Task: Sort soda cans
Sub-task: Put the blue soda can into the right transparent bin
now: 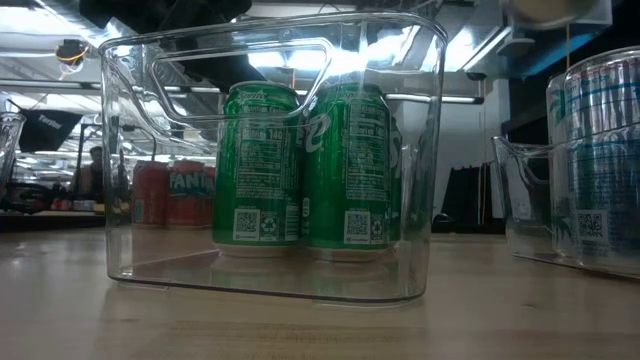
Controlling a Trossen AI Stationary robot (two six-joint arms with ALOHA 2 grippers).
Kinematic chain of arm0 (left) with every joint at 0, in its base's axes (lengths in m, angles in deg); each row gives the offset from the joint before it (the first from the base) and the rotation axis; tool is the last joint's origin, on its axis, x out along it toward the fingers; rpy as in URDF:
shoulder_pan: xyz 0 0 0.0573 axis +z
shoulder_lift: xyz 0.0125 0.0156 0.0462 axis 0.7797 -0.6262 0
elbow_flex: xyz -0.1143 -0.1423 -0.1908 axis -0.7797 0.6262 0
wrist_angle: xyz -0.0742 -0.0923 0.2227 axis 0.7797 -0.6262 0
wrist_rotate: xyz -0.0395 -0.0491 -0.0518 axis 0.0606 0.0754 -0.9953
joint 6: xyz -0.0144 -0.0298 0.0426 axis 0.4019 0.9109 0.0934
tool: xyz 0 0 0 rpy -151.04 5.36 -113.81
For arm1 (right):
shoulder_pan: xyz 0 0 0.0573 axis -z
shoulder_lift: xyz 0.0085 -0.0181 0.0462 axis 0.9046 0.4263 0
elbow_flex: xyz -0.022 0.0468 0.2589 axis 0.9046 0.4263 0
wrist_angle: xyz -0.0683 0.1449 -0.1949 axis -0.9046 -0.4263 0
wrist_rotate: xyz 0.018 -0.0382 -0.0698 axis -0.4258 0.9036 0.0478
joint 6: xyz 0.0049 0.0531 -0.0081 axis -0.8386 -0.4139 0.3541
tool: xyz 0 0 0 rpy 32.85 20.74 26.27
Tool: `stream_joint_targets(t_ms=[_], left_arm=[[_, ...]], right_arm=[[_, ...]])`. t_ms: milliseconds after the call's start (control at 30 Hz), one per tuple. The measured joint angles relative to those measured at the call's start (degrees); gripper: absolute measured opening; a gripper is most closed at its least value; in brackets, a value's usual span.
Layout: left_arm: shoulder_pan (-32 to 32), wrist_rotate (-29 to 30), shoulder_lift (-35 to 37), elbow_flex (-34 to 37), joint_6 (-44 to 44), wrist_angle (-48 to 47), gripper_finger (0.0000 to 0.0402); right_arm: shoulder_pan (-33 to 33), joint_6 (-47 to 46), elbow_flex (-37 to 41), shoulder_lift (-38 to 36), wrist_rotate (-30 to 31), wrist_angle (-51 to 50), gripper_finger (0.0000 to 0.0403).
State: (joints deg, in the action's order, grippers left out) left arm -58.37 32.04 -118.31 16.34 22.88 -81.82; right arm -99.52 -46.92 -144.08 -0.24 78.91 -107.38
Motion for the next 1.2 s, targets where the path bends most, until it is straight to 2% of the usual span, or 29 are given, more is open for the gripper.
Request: stream_joint_targets(t_ms=[233,533,867,1067,1200], left_arm=[[0.0,0.0,0.0,0.0,0.2,0.0,0.0371],[0.0,0.0,0.0,0.0,0.2,-0.1,0.0371],[0.0,0.0,0.0,0.0,-2.1,-0.2,0.0371],[0.0,0.0,0.0,0.0,-2.9,-0.1,0.0371],[0.0,0.0,0.0,0.0,-3.6,-0.1,0.0371]], right_arm=[[-5.7,-8.6,0.0,1.4,2.1,0.3,0.0232],[-8.2,-15.9,0.0,2.7,5.1,-0.1,0.0232],[-8.8,-26.1,0.0,7.8,-1.1,-2.1,0.0232],[-9.2,-34.0,0.0,10.4,-6.6,-7.6,0.0232],[-9.2,-35.1,0.0,12.5,-8.7,-11.1,0.0232]])
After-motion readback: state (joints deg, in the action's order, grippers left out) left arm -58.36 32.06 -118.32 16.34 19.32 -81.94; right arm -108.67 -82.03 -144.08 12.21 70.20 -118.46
